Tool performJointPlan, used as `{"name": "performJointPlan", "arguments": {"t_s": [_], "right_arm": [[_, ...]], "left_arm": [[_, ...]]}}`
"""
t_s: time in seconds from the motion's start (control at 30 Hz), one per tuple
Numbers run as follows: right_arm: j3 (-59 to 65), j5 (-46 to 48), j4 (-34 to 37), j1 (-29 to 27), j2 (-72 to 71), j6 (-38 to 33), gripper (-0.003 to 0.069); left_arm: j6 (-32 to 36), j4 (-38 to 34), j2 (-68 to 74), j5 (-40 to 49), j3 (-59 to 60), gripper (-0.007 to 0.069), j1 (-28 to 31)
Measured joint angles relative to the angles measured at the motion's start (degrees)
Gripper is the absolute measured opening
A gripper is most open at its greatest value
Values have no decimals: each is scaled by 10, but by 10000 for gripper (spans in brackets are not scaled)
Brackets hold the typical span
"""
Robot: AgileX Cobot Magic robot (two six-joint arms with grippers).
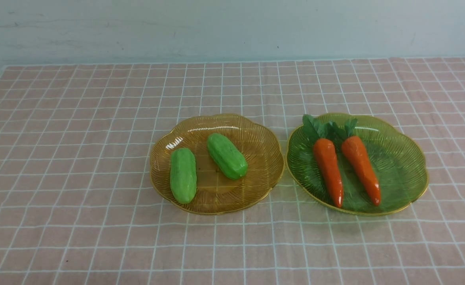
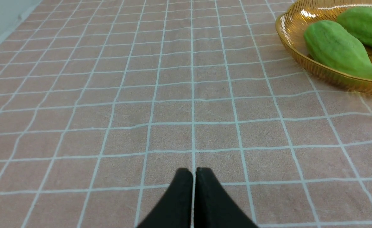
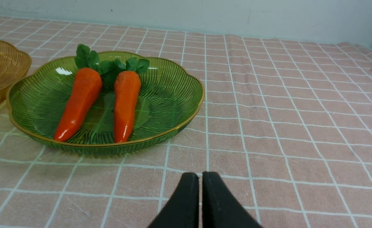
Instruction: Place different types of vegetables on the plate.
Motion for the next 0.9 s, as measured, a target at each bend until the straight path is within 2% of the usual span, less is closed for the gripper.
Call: {"name": "performJointPlan", "arguments": {"t_s": [0.9], "right_arm": [[0,0,0,0,0,0,13]], "left_arm": [[0,0,0,0,0,-4,0]]}}
